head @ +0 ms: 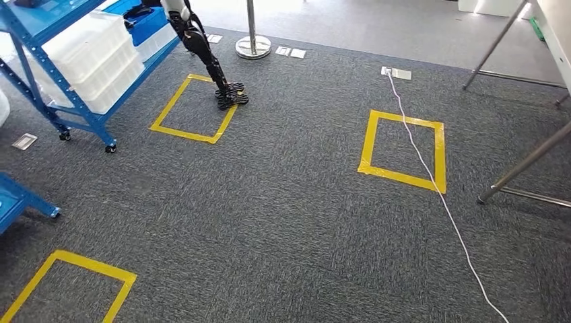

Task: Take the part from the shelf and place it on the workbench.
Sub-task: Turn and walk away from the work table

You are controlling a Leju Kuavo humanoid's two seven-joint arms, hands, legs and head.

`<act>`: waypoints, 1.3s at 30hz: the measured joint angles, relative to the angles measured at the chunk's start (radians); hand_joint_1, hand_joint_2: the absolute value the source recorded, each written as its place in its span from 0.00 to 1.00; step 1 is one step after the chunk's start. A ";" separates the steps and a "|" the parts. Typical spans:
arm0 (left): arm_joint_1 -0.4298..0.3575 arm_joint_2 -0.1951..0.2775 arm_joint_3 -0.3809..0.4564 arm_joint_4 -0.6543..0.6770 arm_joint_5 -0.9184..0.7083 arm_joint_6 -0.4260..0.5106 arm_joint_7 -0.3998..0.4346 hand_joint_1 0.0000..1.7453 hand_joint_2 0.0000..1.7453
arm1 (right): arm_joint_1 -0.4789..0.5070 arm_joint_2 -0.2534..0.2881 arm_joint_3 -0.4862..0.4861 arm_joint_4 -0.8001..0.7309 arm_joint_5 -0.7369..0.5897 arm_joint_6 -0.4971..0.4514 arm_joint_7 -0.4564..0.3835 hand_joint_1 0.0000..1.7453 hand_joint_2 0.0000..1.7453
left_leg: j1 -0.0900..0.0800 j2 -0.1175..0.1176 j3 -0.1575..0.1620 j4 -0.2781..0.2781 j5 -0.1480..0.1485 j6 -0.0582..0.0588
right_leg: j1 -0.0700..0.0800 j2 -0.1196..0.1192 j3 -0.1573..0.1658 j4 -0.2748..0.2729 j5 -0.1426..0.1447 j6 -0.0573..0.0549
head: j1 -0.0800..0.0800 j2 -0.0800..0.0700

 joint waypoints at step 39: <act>-0.009 0.001 0.017 0.000 -0.059 -0.012 0.022 0.00 0.00 | -0.002 -0.003 0.002 0.001 0.017 0.001 -0.001 0.00 0.00 | 0.009 -0.099 -0.017 -0.018 0.030 0.038 | -0.017 0.124 -0.131 0.277 -0.125 0.010 | 0.007 0.000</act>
